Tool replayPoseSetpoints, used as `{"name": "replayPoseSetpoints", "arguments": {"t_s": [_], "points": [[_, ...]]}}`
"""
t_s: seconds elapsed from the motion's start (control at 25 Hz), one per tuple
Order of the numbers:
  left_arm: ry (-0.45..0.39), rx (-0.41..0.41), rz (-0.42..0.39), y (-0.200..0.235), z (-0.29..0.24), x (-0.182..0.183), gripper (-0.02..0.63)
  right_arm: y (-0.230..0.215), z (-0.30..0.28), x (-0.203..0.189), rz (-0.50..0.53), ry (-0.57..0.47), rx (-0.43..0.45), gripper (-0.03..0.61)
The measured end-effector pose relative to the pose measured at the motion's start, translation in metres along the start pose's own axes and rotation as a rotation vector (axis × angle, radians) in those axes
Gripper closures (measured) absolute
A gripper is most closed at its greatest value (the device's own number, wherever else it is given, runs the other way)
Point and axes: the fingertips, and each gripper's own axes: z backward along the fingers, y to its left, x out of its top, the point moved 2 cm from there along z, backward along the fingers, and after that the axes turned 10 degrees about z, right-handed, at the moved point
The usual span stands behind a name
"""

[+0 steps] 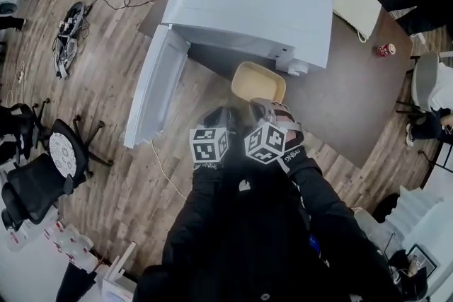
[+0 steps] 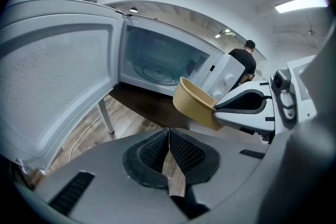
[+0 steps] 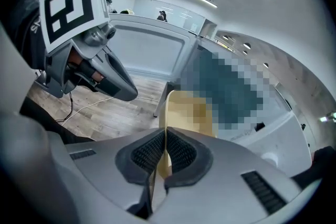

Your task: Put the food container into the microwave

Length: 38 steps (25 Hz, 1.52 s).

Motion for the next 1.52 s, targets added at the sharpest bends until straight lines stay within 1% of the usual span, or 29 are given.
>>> {"name": "replayPoseSetpoints", "arguments": {"t_s": [0.28, 0.6, 1.12, 1.32, 1.52], "points": [[-0.004, 0.012, 0.029, 0.024, -0.010, 0.023, 0.578, -0.021, -0.030, 0.032, 0.085, -0.024, -0.003, 0.548], [0.000, 0.001, 0.033, 0.043, -0.028, 0.054, 0.580, -0.066, -0.070, 0.058, 0.184, -0.020, -0.058, 0.548], [0.016, -0.018, 0.041, 0.068, -0.059, 0.081, 0.580, -0.108, -0.121, 0.065, 0.243, 0.029, -0.125, 0.548], [0.031, -0.021, 0.037, 0.073, -0.063, 0.081, 0.580, -0.122, -0.133, 0.064, 0.252, 0.047, -0.145, 0.548], [0.038, -0.022, 0.037, 0.078, -0.064, 0.081, 0.580, -0.126, -0.143, 0.063, 0.253, 0.060, -0.141, 0.547]]}}
